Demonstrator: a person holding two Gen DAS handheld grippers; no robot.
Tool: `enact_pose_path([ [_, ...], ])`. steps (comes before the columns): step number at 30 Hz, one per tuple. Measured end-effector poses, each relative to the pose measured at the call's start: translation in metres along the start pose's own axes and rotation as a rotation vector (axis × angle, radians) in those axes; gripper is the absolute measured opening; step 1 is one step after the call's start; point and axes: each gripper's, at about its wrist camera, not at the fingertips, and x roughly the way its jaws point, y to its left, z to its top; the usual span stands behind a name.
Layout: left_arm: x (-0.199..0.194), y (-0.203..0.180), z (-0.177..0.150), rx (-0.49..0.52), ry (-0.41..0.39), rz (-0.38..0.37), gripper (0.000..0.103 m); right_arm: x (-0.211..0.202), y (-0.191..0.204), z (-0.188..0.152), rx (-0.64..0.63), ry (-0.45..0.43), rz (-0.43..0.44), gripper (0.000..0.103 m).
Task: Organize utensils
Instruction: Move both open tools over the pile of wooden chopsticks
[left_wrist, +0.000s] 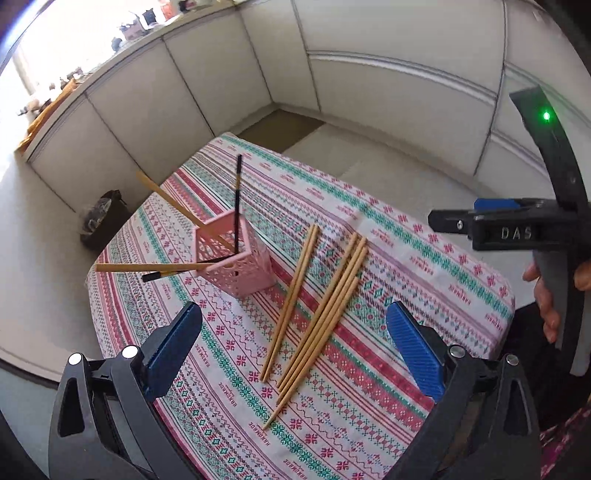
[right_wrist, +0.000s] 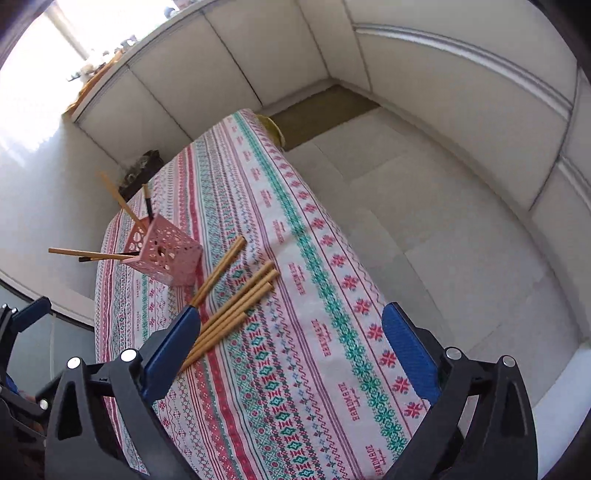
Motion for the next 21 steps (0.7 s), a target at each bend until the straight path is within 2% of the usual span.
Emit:
enact_pose_path([
  [3,0.033,-0.016,-0.002,0.102,0.089,-0.001,0.096,0.011,-0.024,-0.003,0.088,0.052,0.017,0.096],
  [5,0.053,-0.020,-0.003,0.136,0.129,-0.018,0.095,0.012,-0.035,0.000,0.137,0.056,0.041,0.096],
  [7,0.071,-0.020,-0.002,0.146,0.179,-0.064,0.081,0.009,-0.040,0.003,0.171,0.048,0.064,0.096],
  [9,0.088,-0.018,0.000,0.152,0.234,-0.103,0.079,0.010,-0.044,0.005,0.195,0.059,0.087,0.096],
  [11,0.101,-0.019,0.002,0.191,0.268,-0.108,0.073,0.015,-0.046,0.005,0.214,0.095,0.112,0.096],
  [13,0.111,-0.019,0.004,0.241,0.299,-0.113,0.061,0.020,-0.047,0.004,0.230,0.134,0.134,0.096],
  [14,0.116,-0.019,0.006,0.256,0.310,-0.113,0.060,0.022,-0.047,0.003,0.238,0.149,0.143,0.096],
  [16,0.123,-0.018,0.009,0.273,0.330,-0.128,0.046,0.025,-0.047,0.002,0.244,0.169,0.158,0.096],
  [18,0.132,-0.018,0.014,0.283,0.350,-0.139,0.038,0.026,-0.047,0.002,0.247,0.173,0.166,0.096],
  [21,0.142,-0.021,0.021,0.301,0.352,-0.149,0.030,0.026,-0.050,0.003,0.265,0.181,0.181,0.096],
])
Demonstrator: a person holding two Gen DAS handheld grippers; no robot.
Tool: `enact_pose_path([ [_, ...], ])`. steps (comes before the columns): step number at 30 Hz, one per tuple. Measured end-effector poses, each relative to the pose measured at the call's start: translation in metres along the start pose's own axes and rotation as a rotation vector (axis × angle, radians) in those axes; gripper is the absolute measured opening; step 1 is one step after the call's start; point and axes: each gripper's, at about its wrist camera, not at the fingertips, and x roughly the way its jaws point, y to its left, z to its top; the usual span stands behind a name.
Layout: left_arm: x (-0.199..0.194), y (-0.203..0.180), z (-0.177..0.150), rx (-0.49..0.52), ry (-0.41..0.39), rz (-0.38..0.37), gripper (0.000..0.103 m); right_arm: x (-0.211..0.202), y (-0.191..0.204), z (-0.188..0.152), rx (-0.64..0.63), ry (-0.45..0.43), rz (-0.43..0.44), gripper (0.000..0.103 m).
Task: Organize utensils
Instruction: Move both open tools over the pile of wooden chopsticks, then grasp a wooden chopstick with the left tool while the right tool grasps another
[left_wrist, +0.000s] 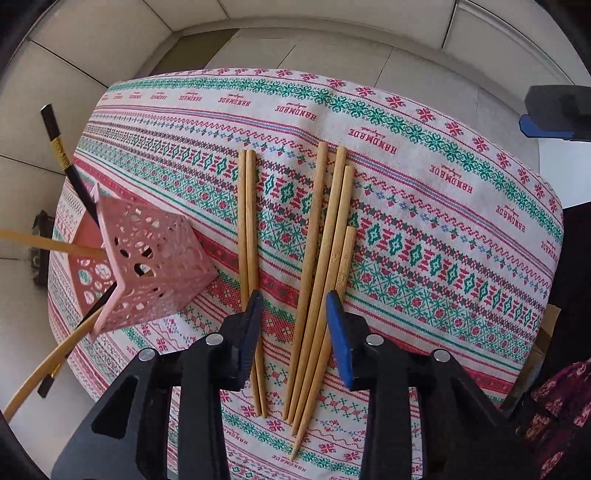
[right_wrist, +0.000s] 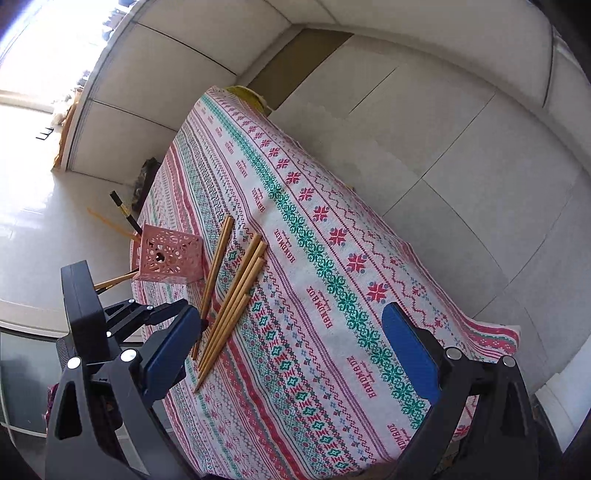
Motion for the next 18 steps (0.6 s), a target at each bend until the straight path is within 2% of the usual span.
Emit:
enact_pose_path([
  [3,0.008,0.003,0.015,-0.002,-0.008,-0.024,0.025,-0.002,-0.008,0.004,0.048,0.005,0.020,0.096],
  [10,0.027,0.005,0.050,0.000,-0.019,-0.045,0.024,-0.001,-0.017,0.007,0.091,0.026,0.040,0.096],
  [15,0.040,0.007,0.067,0.020,-0.009,-0.058,0.024,-0.008,-0.029,0.011,0.151,0.006,0.056,0.096],
  [18,0.042,0.006,0.074,0.048,-0.006,-0.073,0.019,-0.008,-0.035,0.013,0.183,0.017,0.065,0.096],
])
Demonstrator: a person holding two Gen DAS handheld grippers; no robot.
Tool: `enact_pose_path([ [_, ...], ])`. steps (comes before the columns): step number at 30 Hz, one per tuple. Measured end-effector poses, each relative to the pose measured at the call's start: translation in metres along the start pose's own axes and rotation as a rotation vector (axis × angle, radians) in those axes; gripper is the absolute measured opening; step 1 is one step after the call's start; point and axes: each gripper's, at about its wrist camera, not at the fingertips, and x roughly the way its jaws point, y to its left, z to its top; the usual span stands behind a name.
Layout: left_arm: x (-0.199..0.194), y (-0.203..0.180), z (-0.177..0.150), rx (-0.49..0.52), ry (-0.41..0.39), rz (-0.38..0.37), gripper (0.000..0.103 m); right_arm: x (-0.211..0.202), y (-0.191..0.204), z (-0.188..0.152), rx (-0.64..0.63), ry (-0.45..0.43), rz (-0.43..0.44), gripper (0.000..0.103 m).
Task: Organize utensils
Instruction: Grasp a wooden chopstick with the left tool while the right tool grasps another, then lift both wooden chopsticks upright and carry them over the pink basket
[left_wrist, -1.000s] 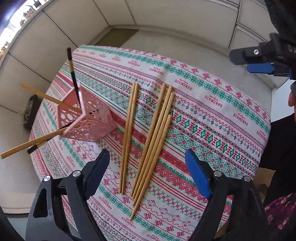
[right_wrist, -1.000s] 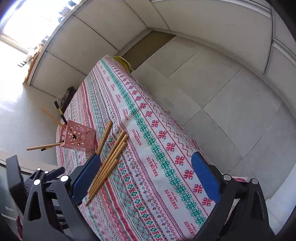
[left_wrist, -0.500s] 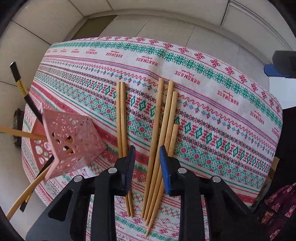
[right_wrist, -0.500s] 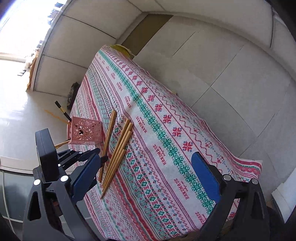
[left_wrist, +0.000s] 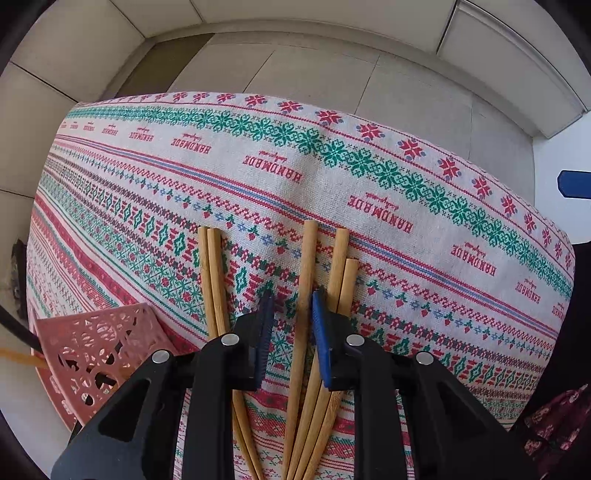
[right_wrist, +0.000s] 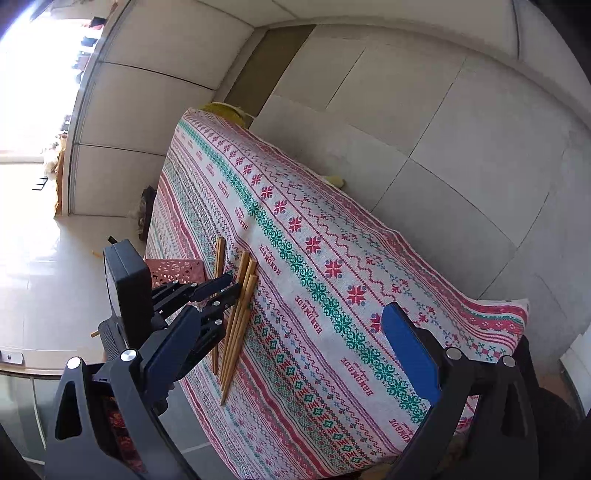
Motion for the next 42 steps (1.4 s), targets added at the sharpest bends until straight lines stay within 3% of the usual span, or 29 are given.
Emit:
enact_pose_path([
  [4,0.000,-0.005,0.012,-0.001,0.033,-0.045,0.012,0.001,-0.004,0.002,0.028,0.012,0.004,0.096],
  [7,0.001,0.001,0.006,-0.125,0.011,-0.053,0.007,0.001,-0.005,0.004,0.035,0.007,-0.015,0.096],
  [12,-0.007,0.026,-0.039,-0.566,-0.170,-0.114,0.008,0.017,0.010,0.000,-0.050,0.051,-0.108,0.096],
  [15,-0.046,0.027,-0.080,-0.712,-0.349,-0.122,0.007,0.039,0.026,-0.006,-0.144,0.095,-0.194,0.096],
  [18,-0.100,0.017,-0.119,-0.750,-0.513,-0.118,0.007,0.061,0.034,-0.016,-0.165,0.143,-0.243,0.091],
  [23,-0.156,0.002,-0.186,-0.782,-0.717,-0.069,0.007,0.084,0.065,-0.028,-0.169,0.167,-0.271,0.066],
  [29,-0.193,-0.003,-0.232,-0.808,-0.885,-0.076,0.007,0.111,0.103,-0.047,-0.281,0.141,-0.438,0.063],
  [32,-0.199,-0.002,-0.250,-0.828,-0.928,-0.093,0.007,0.128,0.109,-0.043,-0.310,0.108,-0.519,0.049],
  [34,-0.199,0.000,-0.257,-0.838,-0.934,-0.117,0.007,0.136,0.110,-0.040,-0.309,0.107,-0.553,0.045],
  [42,-0.201,-0.003,-0.272,-0.857,-0.950,-0.127,0.007,0.154,0.129,-0.047,-0.357,0.103,-0.604,0.045],
])
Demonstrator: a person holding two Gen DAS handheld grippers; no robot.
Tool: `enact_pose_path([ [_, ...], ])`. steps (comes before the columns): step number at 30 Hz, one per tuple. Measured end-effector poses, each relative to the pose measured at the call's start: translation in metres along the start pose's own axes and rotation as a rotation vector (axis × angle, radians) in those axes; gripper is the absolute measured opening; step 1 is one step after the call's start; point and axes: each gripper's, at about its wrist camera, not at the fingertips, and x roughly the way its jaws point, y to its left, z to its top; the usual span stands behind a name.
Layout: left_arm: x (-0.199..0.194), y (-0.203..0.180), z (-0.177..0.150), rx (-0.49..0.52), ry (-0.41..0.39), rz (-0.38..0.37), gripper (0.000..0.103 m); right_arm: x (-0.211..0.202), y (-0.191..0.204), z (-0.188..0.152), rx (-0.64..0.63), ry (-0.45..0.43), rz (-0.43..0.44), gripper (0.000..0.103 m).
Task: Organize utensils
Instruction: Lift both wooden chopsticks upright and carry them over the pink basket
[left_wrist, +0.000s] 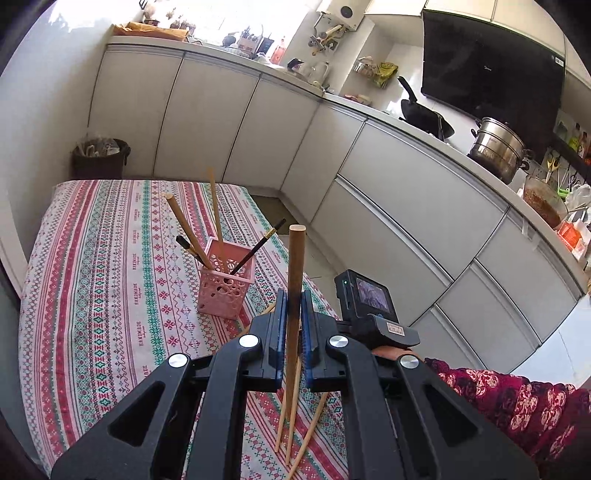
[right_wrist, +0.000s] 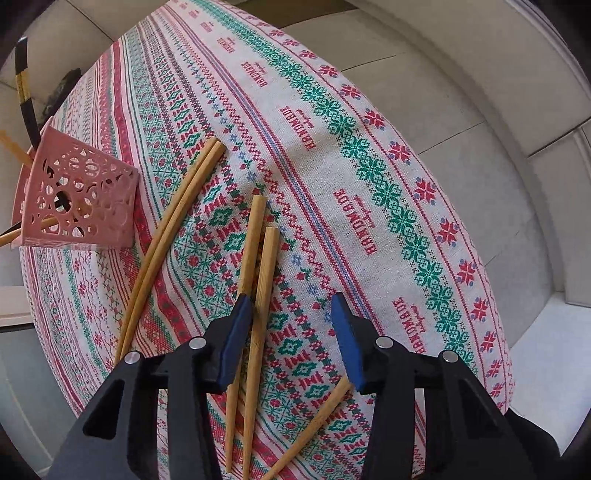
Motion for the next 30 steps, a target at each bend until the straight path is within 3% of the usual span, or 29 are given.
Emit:
enact_pose_path([
  [5,-0.007,-0.001,0.000,0.004,-0.008,0.016,0.007,0.003,0.028,-0.011,-0.151,-0.042,-0.138,0.029],
  [9,-0.012,-0.002,0.001,0.005,-0.022,0.019,0.007,0.004,0.046,-0.012,-0.132,-0.057,-0.134,0.027],
  [10,-0.013,-0.003,0.001,0.006,-0.024,0.022,0.007,0.007,0.058,-0.013,-0.129,-0.069,-0.131,0.022],
  [11,-0.014,-0.003,0.001,0.009,-0.027,0.025,0.007,0.006,0.059,-0.014,-0.128,-0.079,-0.090,0.012],
  [14,-0.018,-0.005,0.001,0.017,-0.041,0.035,0.007,0.001,0.048,-0.016,-0.062,-0.117,0.102,0.008],
  [19,-0.019,-0.009,0.000,0.030,-0.041,0.044,0.007,-0.061,0.041,-0.049,-0.160,-0.424,0.292,0.008],
  [23,-0.017,-0.016,-0.002,0.047,-0.040,0.050,0.007,-0.109,0.020,-0.071,-0.236,-0.587,0.364,0.008],
  [30,-0.019,-0.032,0.004,0.073,-0.087,0.063,0.007,-0.170,-0.007,-0.093,-0.286,-0.719,0.439,0.008],
])
